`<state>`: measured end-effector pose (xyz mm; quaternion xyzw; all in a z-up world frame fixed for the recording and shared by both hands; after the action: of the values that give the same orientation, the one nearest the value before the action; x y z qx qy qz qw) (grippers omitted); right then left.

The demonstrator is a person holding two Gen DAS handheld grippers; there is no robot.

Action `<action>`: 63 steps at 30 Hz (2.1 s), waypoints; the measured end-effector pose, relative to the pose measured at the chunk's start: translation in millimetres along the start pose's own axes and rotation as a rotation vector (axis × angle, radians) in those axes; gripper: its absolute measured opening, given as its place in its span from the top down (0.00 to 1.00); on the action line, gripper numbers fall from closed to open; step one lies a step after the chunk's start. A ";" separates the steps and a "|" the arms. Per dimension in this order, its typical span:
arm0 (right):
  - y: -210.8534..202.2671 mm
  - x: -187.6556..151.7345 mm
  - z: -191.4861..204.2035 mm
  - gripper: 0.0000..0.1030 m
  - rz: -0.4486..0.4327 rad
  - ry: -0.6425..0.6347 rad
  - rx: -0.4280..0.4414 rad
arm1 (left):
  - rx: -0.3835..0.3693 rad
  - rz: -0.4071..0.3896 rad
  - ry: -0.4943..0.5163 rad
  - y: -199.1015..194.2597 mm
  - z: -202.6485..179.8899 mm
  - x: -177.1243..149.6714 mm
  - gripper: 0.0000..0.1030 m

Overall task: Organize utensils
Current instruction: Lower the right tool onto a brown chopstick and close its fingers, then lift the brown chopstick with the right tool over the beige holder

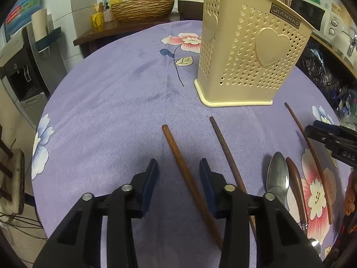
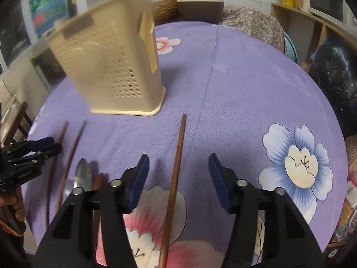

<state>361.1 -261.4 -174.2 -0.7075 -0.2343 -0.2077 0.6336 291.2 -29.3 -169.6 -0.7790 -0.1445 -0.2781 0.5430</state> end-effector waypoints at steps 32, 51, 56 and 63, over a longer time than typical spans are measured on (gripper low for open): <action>20.4 19.1 14.8 0.94 -0.007 -0.032 -0.054 | 0.028 0.003 0.047 19.2 -21.8 18.3 0.90; -62.6 28.6 2.1 0.94 -0.157 0.065 0.072 | -0.068 -0.184 0.008 -41.9 -28.8 39.0 0.92; -115.4 35.0 -2.4 0.94 -0.252 0.070 0.114 | -0.115 -0.304 0.037 -93.3 -43.5 53.8 0.92; -178.9 46.0 -17.4 0.94 -0.365 0.089 0.143 | -0.149 -0.399 0.048 -142.5 -46.6 62.9 0.92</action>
<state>291.7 -260.0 -2.0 -0.5966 -0.3446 -0.3330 0.6438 253.8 -24.8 -11.4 -0.7662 -0.2617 -0.4086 0.4213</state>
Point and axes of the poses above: each gripper's, at about its wrist camera, not at the fingertips, and y roughly the way its jaws point, z to its left, x to its top, the point moved 9 cm from there along y, roughly the way its jaws point, and after that the axes turned 15 degrees about -x, right-handed, at the moved point
